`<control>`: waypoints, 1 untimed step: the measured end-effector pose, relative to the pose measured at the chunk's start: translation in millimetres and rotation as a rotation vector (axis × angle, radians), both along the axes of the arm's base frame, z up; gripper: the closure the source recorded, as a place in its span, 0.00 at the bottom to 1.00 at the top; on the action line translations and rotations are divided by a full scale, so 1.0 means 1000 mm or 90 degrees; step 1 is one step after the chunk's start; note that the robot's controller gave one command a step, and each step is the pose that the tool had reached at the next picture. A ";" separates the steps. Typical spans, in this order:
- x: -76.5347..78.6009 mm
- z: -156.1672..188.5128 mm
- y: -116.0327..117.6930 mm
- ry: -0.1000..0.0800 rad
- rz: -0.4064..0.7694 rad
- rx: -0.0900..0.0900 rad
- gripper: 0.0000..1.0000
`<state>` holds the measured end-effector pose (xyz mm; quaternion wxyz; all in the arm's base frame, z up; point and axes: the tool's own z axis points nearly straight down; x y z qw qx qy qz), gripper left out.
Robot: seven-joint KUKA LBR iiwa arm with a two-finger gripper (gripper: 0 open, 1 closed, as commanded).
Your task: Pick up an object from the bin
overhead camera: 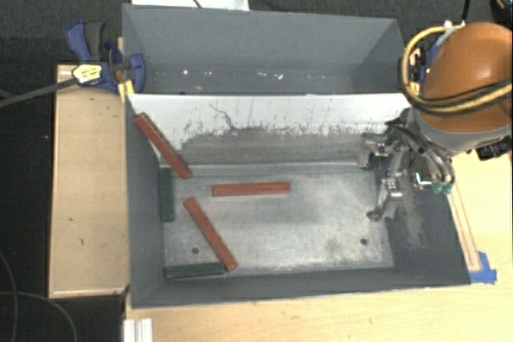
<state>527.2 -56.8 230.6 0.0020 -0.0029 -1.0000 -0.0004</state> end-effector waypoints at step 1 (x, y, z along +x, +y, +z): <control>0.041 -0.081 0.050 0.000 -0.017 0.002 0.00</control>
Offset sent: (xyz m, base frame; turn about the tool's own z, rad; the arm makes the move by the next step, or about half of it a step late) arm 0.0410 0.0462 -0.0773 0.0325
